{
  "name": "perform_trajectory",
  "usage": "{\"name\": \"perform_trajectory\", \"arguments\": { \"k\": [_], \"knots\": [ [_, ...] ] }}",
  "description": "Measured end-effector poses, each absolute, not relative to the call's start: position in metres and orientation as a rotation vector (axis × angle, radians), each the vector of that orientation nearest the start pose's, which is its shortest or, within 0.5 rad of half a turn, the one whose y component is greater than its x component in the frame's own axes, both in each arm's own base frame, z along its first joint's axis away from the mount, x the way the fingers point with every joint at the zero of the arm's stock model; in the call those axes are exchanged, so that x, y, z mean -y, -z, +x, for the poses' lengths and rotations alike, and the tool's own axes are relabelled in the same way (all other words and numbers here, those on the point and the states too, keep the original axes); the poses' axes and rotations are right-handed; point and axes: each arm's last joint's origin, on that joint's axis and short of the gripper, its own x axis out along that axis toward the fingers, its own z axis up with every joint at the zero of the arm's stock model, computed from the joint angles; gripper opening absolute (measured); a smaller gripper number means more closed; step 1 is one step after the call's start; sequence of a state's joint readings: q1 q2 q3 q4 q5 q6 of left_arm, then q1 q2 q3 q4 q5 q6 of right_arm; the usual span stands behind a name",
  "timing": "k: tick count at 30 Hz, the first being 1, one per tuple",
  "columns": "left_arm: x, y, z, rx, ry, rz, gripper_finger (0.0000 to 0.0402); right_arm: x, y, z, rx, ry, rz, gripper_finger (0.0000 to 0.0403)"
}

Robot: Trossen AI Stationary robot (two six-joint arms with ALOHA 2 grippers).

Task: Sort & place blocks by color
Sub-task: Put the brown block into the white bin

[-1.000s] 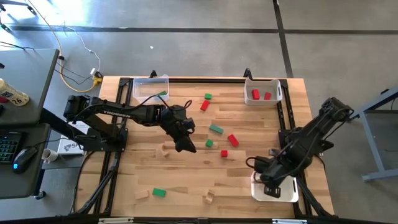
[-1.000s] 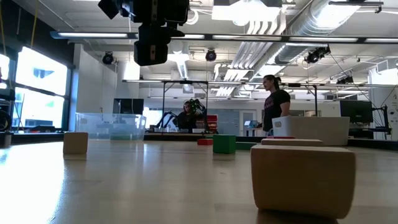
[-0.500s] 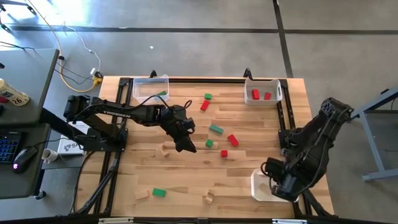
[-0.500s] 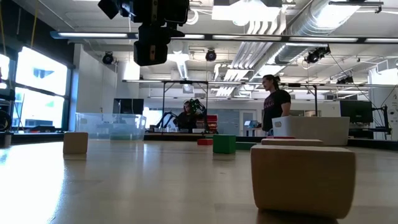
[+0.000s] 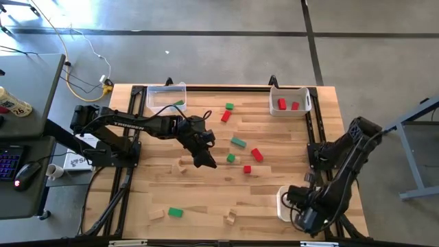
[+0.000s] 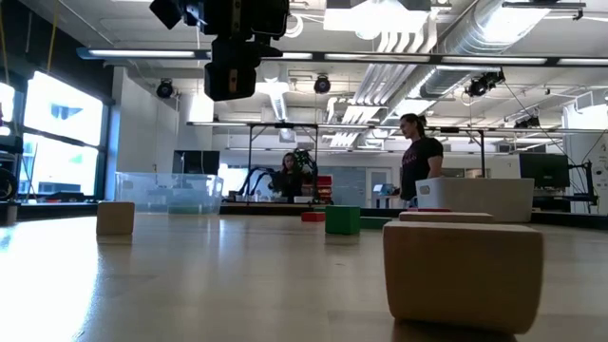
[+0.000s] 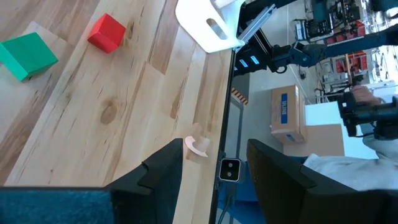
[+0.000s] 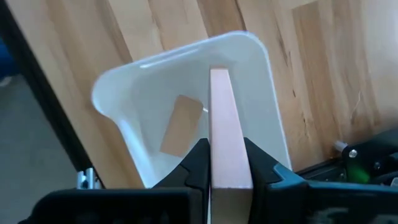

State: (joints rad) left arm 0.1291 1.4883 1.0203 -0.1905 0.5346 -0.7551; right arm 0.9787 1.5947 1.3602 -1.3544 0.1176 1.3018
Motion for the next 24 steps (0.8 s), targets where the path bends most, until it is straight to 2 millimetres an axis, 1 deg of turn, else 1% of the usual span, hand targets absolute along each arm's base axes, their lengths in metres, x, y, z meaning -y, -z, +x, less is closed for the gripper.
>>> {"name": "perform_trajectory", "arguments": {
  "k": [5,10,14,19,24],
  "knots": [
    [-0.026,-0.253,0.317,-0.754,0.137,-0.935,0.0168,-0.24,-0.253,0.16,-1.549,0.323,0.165,0.0046],
    [-0.026,-0.253,0.316,-0.755,0.14,-0.936,0.0168,-0.249,-0.243,0.158,-1.615,0.322,0.154,0.0069],
    [-0.026,-0.253,0.316,-0.755,0.14,-0.936,0.0168,-0.249,-0.244,0.155,-1.619,0.352,0.187,0.009],
    [-0.026,-0.253,0.316,-0.755,0.139,-0.936,0.0168,-0.247,-0.25,0.152,-1.607,0.368,0.233,0.0114],
    [-0.027,-0.253,0.317,-0.747,0.123,-0.918,0.0168,-0.242,-0.259,0.147,-1.592,0.396,0.285,0.0125]
  ]
}}
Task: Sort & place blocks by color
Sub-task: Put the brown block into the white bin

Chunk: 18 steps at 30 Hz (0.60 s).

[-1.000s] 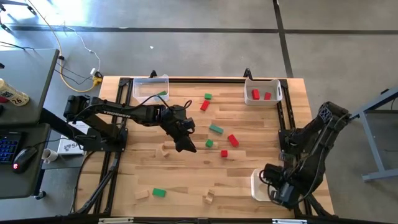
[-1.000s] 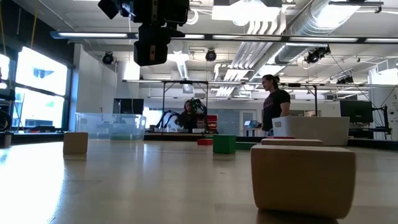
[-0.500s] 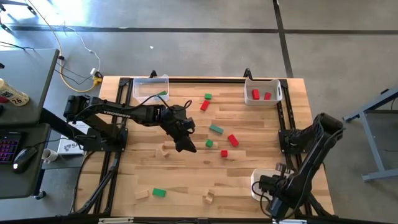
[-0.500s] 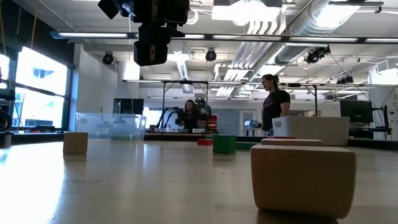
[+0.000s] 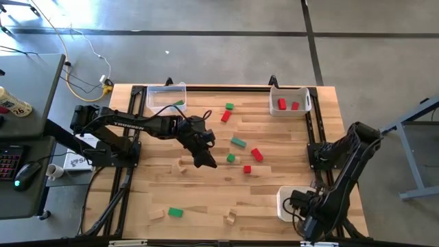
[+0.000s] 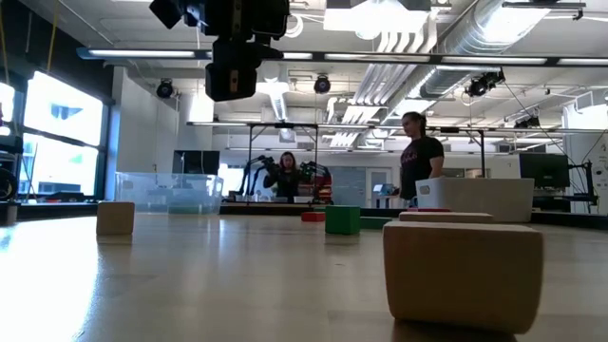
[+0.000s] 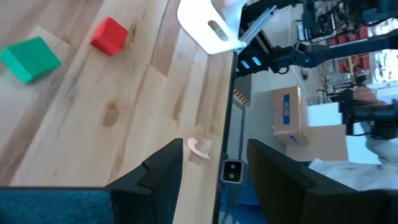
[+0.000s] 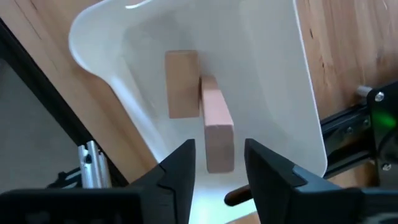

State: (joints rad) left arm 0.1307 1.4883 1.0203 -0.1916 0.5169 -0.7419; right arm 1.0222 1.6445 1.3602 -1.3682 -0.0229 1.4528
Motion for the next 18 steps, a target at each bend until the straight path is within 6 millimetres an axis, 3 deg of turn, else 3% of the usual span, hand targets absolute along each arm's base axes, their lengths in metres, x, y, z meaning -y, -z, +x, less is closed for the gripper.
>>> {"name": "perform_trajectory", "arguments": {
  "k": [11,18],
  "knots": [
    [-0.034,-0.243,0.309,-0.813,-0.007,-0.815,0.0168,-0.22,-0.295,0.135,-1.489,0.393,0.456,0.0126],
    [-0.038,-0.239,0.306,-0.851,-0.047,-0.779,0.0168,-0.213,-0.304,0.137,-1.419,0.386,0.532,0.0126]
  ]
}}
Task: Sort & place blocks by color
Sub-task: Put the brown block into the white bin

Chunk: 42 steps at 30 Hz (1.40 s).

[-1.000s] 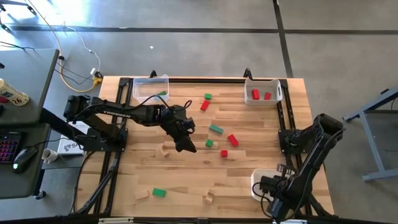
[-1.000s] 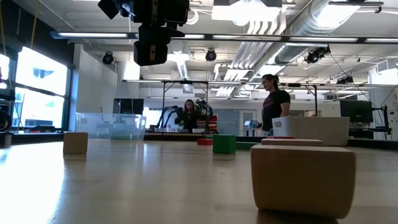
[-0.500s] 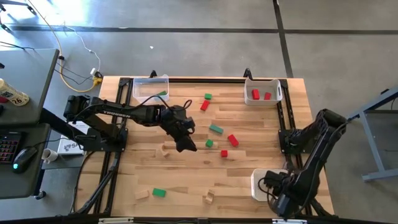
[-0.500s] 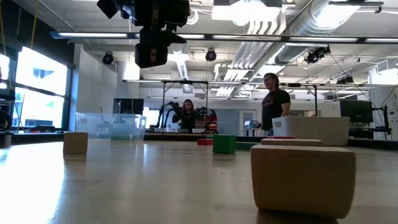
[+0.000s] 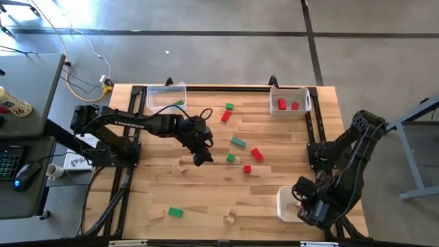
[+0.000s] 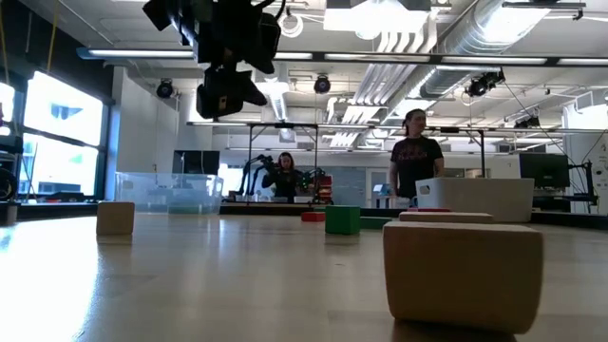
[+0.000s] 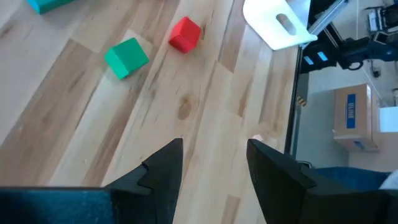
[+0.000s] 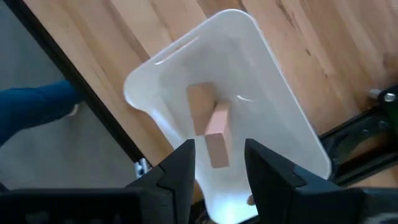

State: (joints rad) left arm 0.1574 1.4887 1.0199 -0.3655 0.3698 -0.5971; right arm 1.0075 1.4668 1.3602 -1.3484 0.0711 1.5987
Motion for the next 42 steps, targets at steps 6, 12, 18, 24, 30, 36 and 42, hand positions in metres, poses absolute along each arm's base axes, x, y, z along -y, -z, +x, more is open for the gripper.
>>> {"name": "perform_trajectory", "arguments": {
  "k": [6,12,18,24,30,36,42],
  "knots": [
    [-0.038,-0.238,0.305,-0.865,-0.047,-0.772,0.0168,-0.22,-0.293,0.143,-1.39,0.432,0.483,0.0126],
    [-0.038,-0.238,0.305,-0.864,-0.044,-0.766,0.0168,-0.233,-0.27,0.15,-1.436,0.507,0.405,0.0126],
    [-0.038,-0.238,0.305,-0.864,-0.044,-0.766,0.0168,-0.243,-0.252,0.151,-1.584,0.555,0.379,0.0126],
    [-0.038,-0.238,0.305,-0.864,-0.044,-0.766,0.0168,-0.247,-0.251,0.144,-1.588,0.599,0.395,0.0126],
    [-0.038,-0.238,0.305,-0.864,-0.044,-0.767,0.0168,-0.247,-0.251,0.142,-1.557,0.612,0.385,0.0125],
    [-0.038,-0.238,0.305,-0.864,-0.043,-0.766,0.0168,-0.246,-0.251,0.147,-1.539,0.618,0.404,0.0089],
    [-0.038,-0.238,0.305,-0.863,-0.043,-0.766,0.0168,-0.252,-0.25,0.162,-1.48,0.513,0.515,0.0049]
  ]
}}
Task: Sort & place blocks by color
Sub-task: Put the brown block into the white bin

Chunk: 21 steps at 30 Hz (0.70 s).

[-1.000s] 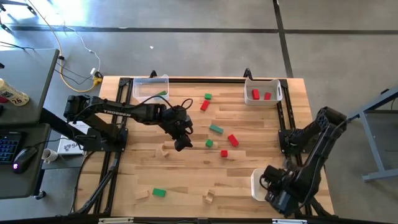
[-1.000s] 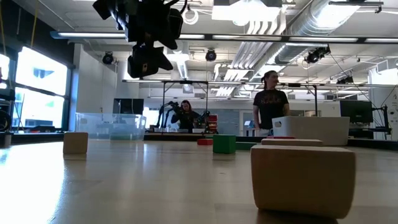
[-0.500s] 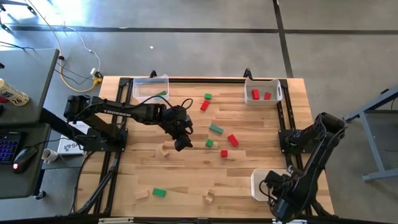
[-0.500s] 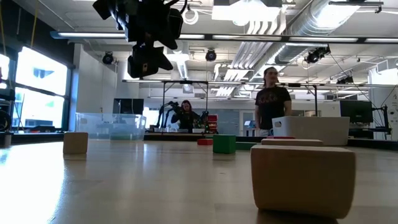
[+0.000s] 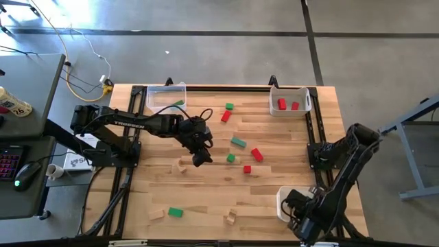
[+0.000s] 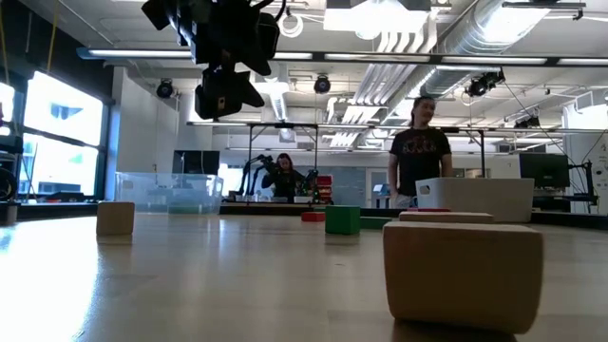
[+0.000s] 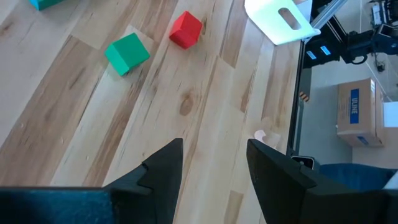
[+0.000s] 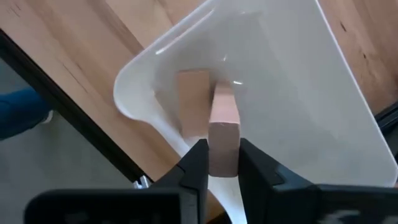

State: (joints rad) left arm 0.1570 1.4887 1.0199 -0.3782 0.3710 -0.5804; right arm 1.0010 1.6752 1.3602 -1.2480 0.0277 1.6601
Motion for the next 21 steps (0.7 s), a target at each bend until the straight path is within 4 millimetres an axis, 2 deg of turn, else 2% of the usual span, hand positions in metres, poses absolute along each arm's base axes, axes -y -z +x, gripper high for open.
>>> {"name": "perform_trajectory", "arguments": {
  "k": [4,9,17,21],
  "knots": [
    [-0.0376,-0.2384,0.3046,-0.863,-0.043,-0.766,0.0168,-0.2505,-0.2505,0.1638,-1.477,0.521,0.513,0.0047],
    [-0.0374,-0.2385,0.3047,-0.864,-0.042,-0.766,0.0168,-0.25,-0.2505,0.1639,-1.464,0.527,0.508,0.0063],
    [-0.0373,-0.2384,0.3046,-0.865,-0.042,-0.766,0.0168,-0.2445,-0.2586,0.1648,-1.315,0.546,0.524,0.0046],
    [-0.0373,-0.2383,0.3045,-0.865,-0.042,-0.766,0.0168,-0.2429,-0.2595,0.1622,-1.366,0.552,0.519,0.0058]
  ]
}}
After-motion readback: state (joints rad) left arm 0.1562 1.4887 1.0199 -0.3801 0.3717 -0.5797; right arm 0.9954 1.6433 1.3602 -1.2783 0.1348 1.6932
